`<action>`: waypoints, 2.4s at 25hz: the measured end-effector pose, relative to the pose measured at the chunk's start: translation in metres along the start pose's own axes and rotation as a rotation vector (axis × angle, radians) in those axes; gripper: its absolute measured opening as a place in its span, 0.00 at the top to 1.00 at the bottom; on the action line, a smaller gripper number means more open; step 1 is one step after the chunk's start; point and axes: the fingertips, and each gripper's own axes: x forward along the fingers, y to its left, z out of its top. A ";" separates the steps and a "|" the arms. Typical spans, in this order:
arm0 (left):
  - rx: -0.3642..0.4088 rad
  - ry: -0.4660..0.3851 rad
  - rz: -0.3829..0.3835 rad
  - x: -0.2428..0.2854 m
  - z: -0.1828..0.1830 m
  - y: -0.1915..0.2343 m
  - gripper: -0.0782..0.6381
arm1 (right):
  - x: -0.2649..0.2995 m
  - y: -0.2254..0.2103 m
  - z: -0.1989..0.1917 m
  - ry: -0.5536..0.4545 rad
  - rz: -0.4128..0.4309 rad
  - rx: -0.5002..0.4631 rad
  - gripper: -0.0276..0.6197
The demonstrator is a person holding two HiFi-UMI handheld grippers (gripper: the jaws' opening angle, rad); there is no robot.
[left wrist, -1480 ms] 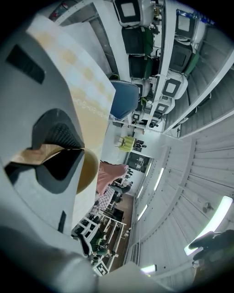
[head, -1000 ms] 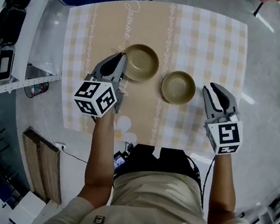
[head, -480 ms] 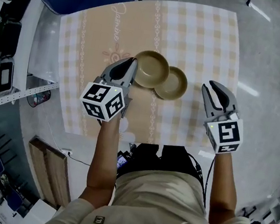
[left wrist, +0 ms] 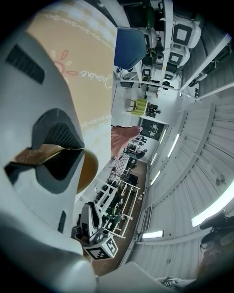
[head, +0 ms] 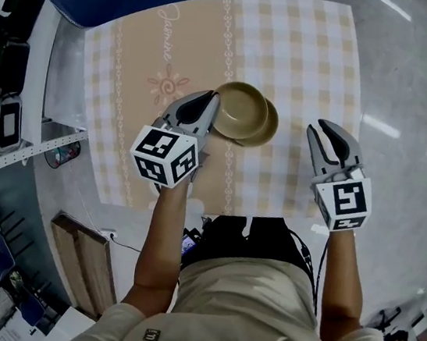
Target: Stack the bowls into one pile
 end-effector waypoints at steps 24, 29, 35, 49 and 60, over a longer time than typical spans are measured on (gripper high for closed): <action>0.153 0.121 0.027 0.030 -0.037 -0.030 0.87 | -0.014 -0.010 -0.027 -0.006 0.015 0.039 0.84; 0.232 0.127 0.057 0.035 -0.038 -0.030 0.86 | -0.015 -0.011 -0.030 -0.005 0.018 0.046 0.84; 0.278 0.118 0.083 0.031 -0.032 -0.034 0.80 | -0.022 -0.009 -0.025 -0.019 0.015 0.044 0.84; 0.381 -0.075 0.111 -0.067 0.035 -0.056 0.80 | -0.074 0.030 0.045 -0.129 0.024 -0.016 0.91; 0.544 -0.502 0.049 -0.263 0.113 -0.141 0.88 | -0.178 0.153 0.174 -0.321 0.166 -0.247 0.95</action>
